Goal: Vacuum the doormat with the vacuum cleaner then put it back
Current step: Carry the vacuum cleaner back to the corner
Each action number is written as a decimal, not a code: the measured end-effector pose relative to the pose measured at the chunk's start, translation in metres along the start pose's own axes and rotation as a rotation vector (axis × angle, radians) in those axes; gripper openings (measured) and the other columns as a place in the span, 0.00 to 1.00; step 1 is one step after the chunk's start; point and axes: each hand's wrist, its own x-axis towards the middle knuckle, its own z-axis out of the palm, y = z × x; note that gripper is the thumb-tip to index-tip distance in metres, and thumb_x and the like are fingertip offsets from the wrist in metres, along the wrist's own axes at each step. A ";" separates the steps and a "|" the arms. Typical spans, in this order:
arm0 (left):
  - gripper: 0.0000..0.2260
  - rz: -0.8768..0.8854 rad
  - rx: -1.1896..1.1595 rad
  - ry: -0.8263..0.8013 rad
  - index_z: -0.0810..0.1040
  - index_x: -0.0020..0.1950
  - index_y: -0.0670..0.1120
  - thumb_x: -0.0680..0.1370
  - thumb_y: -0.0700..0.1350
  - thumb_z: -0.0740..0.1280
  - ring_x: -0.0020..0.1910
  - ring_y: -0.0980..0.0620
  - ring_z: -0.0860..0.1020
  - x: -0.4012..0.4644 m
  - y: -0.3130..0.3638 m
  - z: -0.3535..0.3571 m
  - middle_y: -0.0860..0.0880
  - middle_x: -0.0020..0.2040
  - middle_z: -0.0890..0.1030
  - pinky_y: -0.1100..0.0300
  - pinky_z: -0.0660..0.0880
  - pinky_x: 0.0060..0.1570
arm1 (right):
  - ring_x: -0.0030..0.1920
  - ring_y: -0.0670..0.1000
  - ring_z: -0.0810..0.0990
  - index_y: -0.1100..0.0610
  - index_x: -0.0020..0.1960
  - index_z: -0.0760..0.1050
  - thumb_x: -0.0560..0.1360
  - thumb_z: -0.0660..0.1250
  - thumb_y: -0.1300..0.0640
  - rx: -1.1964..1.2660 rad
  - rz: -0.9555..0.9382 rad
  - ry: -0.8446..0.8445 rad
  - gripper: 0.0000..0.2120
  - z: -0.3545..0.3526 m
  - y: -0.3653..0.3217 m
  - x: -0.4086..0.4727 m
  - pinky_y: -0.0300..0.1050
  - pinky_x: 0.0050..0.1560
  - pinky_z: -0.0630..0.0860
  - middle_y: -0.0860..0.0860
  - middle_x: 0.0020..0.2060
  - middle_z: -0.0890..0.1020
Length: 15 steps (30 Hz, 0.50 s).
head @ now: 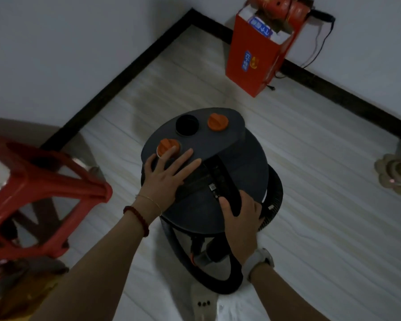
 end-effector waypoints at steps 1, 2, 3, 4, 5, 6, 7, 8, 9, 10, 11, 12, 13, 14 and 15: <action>0.31 0.008 0.000 0.003 0.53 0.72 0.59 0.71 0.44 0.57 0.69 0.43 0.60 0.010 -0.017 0.003 0.53 0.72 0.61 0.38 0.67 0.59 | 0.65 0.54 0.64 0.51 0.57 0.70 0.74 0.64 0.44 0.003 -0.001 0.005 0.15 0.010 -0.012 0.009 0.66 0.67 0.56 0.46 0.54 0.72; 0.31 0.017 0.001 0.006 0.53 0.72 0.59 0.71 0.44 0.57 0.69 0.44 0.60 0.020 -0.033 0.005 0.53 0.72 0.61 0.38 0.67 0.59 | 0.65 0.55 0.64 0.51 0.58 0.70 0.74 0.63 0.43 -0.001 0.000 0.010 0.17 0.020 -0.024 0.019 0.66 0.67 0.57 0.48 0.55 0.73; 0.31 0.026 0.003 0.008 0.53 0.72 0.59 0.71 0.44 0.57 0.69 0.44 0.60 0.032 -0.049 0.007 0.53 0.72 0.61 0.38 0.67 0.60 | 0.65 0.55 0.64 0.52 0.59 0.70 0.74 0.63 0.42 -0.008 0.003 0.015 0.19 0.030 -0.035 0.028 0.66 0.67 0.57 0.50 0.57 0.74; 0.31 0.041 0.003 0.010 0.53 0.72 0.59 0.71 0.44 0.57 0.69 0.44 0.60 0.043 -0.065 0.009 0.53 0.72 0.61 0.38 0.66 0.60 | 0.65 0.56 0.64 0.53 0.60 0.70 0.73 0.62 0.39 -0.009 0.008 0.029 0.22 0.040 -0.047 0.038 0.66 0.67 0.57 0.50 0.59 0.74; 0.31 0.057 -0.003 0.015 0.53 0.72 0.59 0.71 0.44 0.58 0.69 0.43 0.60 0.052 -0.078 0.011 0.53 0.72 0.61 0.37 0.67 0.59 | 0.65 0.56 0.64 0.53 0.60 0.70 0.71 0.59 0.35 -0.007 0.013 0.037 0.26 0.047 -0.059 0.046 0.66 0.67 0.57 0.51 0.59 0.74; 0.32 0.075 -0.011 0.015 0.53 0.72 0.59 0.71 0.44 0.59 0.69 0.43 0.59 0.064 -0.095 0.014 0.53 0.72 0.60 0.37 0.67 0.59 | 0.65 0.56 0.64 0.53 0.60 0.70 0.69 0.57 0.32 -0.004 0.016 0.040 0.30 0.057 -0.072 0.057 0.66 0.66 0.57 0.51 0.59 0.74; 0.33 0.086 -0.022 0.013 0.53 0.72 0.59 0.71 0.43 0.63 0.69 0.43 0.59 0.078 -0.113 0.016 0.53 0.72 0.60 0.36 0.67 0.59 | 0.64 0.55 0.65 0.53 0.60 0.70 0.68 0.55 0.32 0.002 0.024 0.045 0.31 0.067 -0.086 0.070 0.66 0.66 0.58 0.50 0.59 0.75; 0.36 0.088 -0.035 0.010 0.54 0.72 0.59 0.69 0.41 0.68 0.69 0.43 0.59 0.092 -0.130 0.018 0.52 0.72 0.60 0.35 0.67 0.58 | 0.64 0.56 0.65 0.53 0.60 0.71 0.68 0.56 0.32 0.009 0.032 0.060 0.31 0.076 -0.099 0.082 0.66 0.66 0.59 0.50 0.58 0.75; 0.39 0.087 -0.057 0.002 0.56 0.72 0.58 0.67 0.39 0.72 0.69 0.43 0.59 0.107 -0.147 0.020 0.52 0.72 0.60 0.35 0.67 0.58 | 0.63 0.56 0.65 0.54 0.60 0.71 0.69 0.58 0.33 0.017 0.045 0.074 0.29 0.085 -0.113 0.095 0.66 0.65 0.60 0.51 0.58 0.75; 0.41 0.085 -0.078 -0.004 0.58 0.71 0.57 0.66 0.39 0.74 0.68 0.43 0.60 0.120 -0.163 0.023 0.52 0.71 0.61 0.35 0.67 0.58 | 0.63 0.56 0.65 0.54 0.60 0.70 0.71 0.61 0.36 0.027 0.057 0.084 0.27 0.093 -0.127 0.108 0.66 0.65 0.60 0.52 0.58 0.75; 0.41 0.086 -0.096 -0.012 0.60 0.71 0.57 0.65 0.38 0.75 0.68 0.43 0.60 0.135 -0.179 0.025 0.52 0.71 0.61 0.34 0.67 0.58 | 0.63 0.57 0.65 0.55 0.61 0.70 0.73 0.64 0.40 0.040 0.067 0.094 0.24 0.102 -0.141 0.123 0.66 0.65 0.61 0.52 0.58 0.75; 0.40 0.083 -0.109 -0.022 0.61 0.70 0.56 0.64 0.38 0.75 0.68 0.43 0.60 0.152 -0.194 0.025 0.52 0.71 0.62 0.34 0.67 0.58 | 0.63 0.57 0.65 0.56 0.61 0.70 0.74 0.65 0.43 0.046 0.068 0.112 0.22 0.111 -0.155 0.139 0.65 0.65 0.61 0.53 0.59 0.74; 0.40 0.078 -0.114 -0.036 0.61 0.70 0.57 0.64 0.37 0.75 0.68 0.43 0.60 0.167 -0.208 0.028 0.51 0.72 0.64 0.34 0.67 0.57 | 0.63 0.57 0.65 0.57 0.62 0.70 0.74 0.65 0.45 0.041 0.071 0.126 0.22 0.119 -0.168 0.153 0.65 0.65 0.62 0.54 0.59 0.74; 0.40 0.071 -0.119 -0.050 0.61 0.70 0.57 0.64 0.37 0.75 0.68 0.43 0.60 0.181 -0.222 0.031 0.51 0.72 0.66 0.33 0.67 0.57 | 0.64 0.58 0.65 0.57 0.62 0.70 0.74 0.64 0.45 0.030 0.072 0.135 0.22 0.125 -0.180 0.167 0.65 0.64 0.62 0.55 0.59 0.74; 0.40 0.065 -0.131 -0.064 0.61 0.70 0.57 0.65 0.37 0.75 0.69 0.43 0.59 0.195 -0.235 0.033 0.50 0.71 0.68 0.33 0.67 0.57 | 0.64 0.59 0.65 0.57 0.63 0.69 0.74 0.64 0.46 0.019 0.075 0.137 0.22 0.132 -0.192 0.182 0.65 0.65 0.62 0.56 0.60 0.73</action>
